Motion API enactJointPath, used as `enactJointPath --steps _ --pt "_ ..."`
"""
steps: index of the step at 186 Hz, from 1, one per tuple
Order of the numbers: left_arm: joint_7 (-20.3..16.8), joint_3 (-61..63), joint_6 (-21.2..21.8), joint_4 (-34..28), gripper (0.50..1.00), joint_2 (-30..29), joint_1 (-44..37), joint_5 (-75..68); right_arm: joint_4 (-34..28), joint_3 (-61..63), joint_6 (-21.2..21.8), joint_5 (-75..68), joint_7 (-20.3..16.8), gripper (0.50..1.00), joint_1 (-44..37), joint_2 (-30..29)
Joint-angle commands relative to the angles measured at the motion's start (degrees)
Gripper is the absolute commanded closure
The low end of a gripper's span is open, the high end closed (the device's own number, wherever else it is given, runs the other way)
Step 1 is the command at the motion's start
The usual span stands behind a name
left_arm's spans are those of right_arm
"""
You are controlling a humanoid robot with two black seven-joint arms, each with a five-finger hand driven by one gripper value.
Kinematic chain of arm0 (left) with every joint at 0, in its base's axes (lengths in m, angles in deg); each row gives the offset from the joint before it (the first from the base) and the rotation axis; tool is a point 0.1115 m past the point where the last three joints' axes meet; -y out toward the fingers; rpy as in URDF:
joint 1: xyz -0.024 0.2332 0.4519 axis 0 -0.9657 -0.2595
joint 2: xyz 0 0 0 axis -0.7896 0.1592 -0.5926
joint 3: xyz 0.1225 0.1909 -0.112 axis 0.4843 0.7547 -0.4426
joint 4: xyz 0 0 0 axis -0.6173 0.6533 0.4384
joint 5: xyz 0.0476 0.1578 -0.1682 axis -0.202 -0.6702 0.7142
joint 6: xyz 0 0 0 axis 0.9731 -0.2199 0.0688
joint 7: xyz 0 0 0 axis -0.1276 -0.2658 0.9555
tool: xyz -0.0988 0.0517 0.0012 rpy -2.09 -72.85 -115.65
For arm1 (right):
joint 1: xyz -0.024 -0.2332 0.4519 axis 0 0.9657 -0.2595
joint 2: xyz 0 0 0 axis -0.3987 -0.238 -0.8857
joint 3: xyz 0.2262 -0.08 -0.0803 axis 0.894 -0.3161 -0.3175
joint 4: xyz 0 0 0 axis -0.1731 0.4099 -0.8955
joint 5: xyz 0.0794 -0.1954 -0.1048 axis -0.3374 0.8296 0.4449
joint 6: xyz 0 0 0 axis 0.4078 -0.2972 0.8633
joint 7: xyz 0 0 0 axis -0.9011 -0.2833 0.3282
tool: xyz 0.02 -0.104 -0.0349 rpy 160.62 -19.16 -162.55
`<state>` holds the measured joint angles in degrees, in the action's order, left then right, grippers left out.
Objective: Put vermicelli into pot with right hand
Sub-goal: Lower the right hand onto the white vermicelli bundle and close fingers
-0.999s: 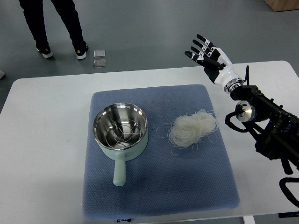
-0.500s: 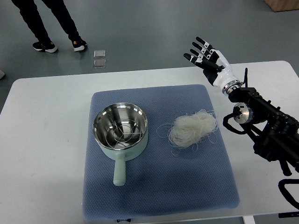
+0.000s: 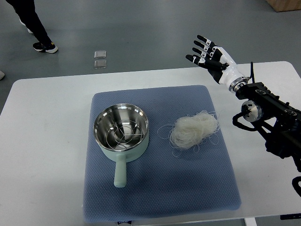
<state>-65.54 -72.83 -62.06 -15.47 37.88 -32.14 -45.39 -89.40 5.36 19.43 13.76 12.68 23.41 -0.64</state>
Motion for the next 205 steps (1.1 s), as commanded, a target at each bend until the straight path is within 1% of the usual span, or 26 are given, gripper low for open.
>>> enactJointPath --steps 1,17,29,41,49,63,79,121,136,148,184,205 --pt "0.0 0.0 0.0 0.0 0.5 0.0 0.0 0.0 -1.6 -5.1 0.9 2.5 0.2 0.576 -2.1 3.1" --pt "0.0 0.0 0.0 -0.1 0.5 0.0 0.0 0.0 -4.1 -8.4 1.1 4.6 0.2 0.579 -5.3 6.0" --pt "0.0 0.0 0.0 -0.1 0.5 0.0 0.0 0.0 -5.6 -13.1 1.7 6.1 0.1 0.576 -7.7 8.5" --pt "0.0 0.0 0.0 -0.1 0.5 0.0 0.0 0.0 -7.6 -19.3 3.9 8.9 0.2 0.579 -11.0 12.1" --pt "0.0 0.0 0.0 -0.1 0.5 0.0 0.0 0.0 -9.5 -23.7 6.4 11.5 0.3 0.579 -13.8 14.7" --pt "0.0 0.0 0.0 -0.1 0.5 0.0 0.0 0.0 -12.4 -28.5 9.3 15.7 0.3 0.579 -16.7 17.2" --pt "0.0 0.0 0.0 -0.1 0.5 0.0 0.0 0.0 -14.2 -32.3 11.1 21.8 0.3 0.579 -19.5 19.5" --pt "0.0 0.0 0.0 -0.1 0.5 0.0 0.1 0.1 -15.9 -37.5 13.3 33.2 0.2 0.581 -21.5 20.0" --pt "0.0 0.1 0.0 -0.1 0.5 0.0 0.2 0.1 -16.6 -40.3 16.0 37.5 0.2 0.581 -22.8 20.2" --pt "0.0 0.1 0.0 -0.1 0.5 0.0 0.2 0.1 -16.7 -41.2 17.9 39.2 0.2 0.581 -23.4 20.7" --pt "0.0 0.1 0.0 -0.1 0.5 0.0 0.3 0.1 -18.6 -41.5 21.4 42.0 0.0 0.581 -24.6 21.7" --pt "0.0 0.1 0.0 0.0 0.5 0.0 0.4 0.1 -19.0 -41.6 21.7 44.6 -0.2 0.581 -24.8 21.4"
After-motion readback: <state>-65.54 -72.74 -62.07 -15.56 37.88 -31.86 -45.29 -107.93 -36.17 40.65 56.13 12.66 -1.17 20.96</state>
